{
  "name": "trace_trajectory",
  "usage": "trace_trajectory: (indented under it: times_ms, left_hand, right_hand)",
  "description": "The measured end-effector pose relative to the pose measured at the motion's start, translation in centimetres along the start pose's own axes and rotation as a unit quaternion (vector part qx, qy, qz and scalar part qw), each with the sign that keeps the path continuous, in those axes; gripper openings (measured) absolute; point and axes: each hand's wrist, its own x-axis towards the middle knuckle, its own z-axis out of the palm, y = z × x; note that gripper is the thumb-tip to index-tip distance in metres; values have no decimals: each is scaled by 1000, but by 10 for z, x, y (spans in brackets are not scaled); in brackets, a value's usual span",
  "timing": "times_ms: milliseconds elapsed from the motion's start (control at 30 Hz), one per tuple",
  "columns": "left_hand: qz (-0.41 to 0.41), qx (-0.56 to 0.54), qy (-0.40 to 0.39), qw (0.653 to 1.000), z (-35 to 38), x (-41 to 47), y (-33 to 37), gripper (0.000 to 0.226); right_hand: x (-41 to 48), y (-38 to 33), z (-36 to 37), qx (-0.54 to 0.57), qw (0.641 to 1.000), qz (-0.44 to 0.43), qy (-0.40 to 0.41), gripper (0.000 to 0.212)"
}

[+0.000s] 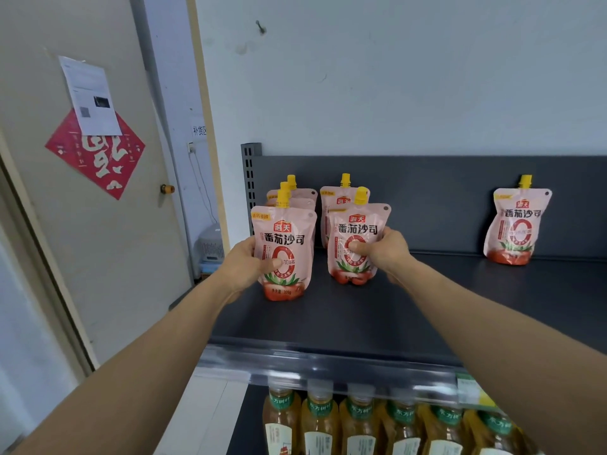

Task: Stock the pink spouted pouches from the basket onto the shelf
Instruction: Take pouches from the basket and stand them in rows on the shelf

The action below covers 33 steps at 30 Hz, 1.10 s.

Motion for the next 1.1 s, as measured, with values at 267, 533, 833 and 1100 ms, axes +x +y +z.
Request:
trace_trajectory:
  times_ms: [267,533,833,1100]
  left_hand:
    - [9,-15,-19,1000,-3,10,-4,37]
    - [2,-16,-14,1000,-2,3,-1,41]
    - [-2,-1,14,1000,1,-12,6,39]
    - [-20,26,23,999,3,-28,12,41]
  right_hand:
    - [17,-1,16,-7,1000,-7,25,36]
    - [11,5,13,-30,999,-9,36,49]
    - [-22,7,-5,-151,984,-11,92,59]
    - [-53,-1,-9,-207,974,-52,69,40]
